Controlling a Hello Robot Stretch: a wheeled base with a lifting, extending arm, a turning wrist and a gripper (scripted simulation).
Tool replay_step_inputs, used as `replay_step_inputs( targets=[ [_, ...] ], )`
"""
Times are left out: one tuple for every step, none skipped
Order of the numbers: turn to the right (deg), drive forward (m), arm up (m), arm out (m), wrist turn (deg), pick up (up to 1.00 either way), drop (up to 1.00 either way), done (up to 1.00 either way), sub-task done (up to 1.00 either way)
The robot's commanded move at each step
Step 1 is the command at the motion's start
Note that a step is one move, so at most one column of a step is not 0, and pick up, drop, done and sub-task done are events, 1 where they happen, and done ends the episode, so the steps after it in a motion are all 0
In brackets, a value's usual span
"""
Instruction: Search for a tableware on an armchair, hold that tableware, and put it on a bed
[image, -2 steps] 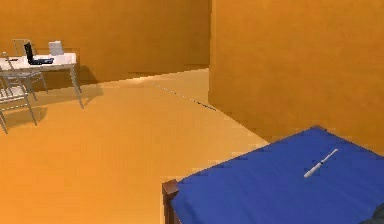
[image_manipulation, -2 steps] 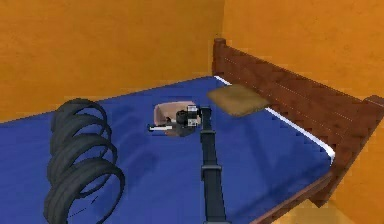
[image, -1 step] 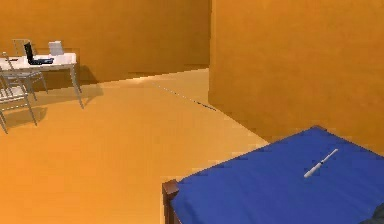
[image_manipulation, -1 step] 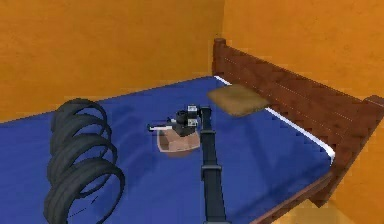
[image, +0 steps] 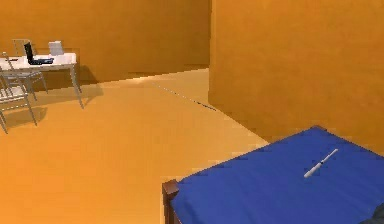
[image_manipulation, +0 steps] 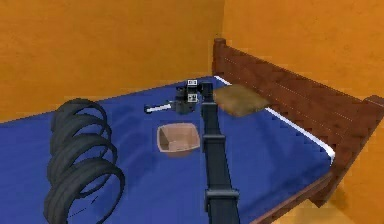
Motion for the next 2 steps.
replay_step_inputs(
  targets=[
    [0.0,0.0,0.0,-0.08,0.0,0.0,0.0,0.0,0.0],
    [0.0,0.0,0.0,0.0,0.0,0.0,0.0,1.0,0.0]
  ],
)
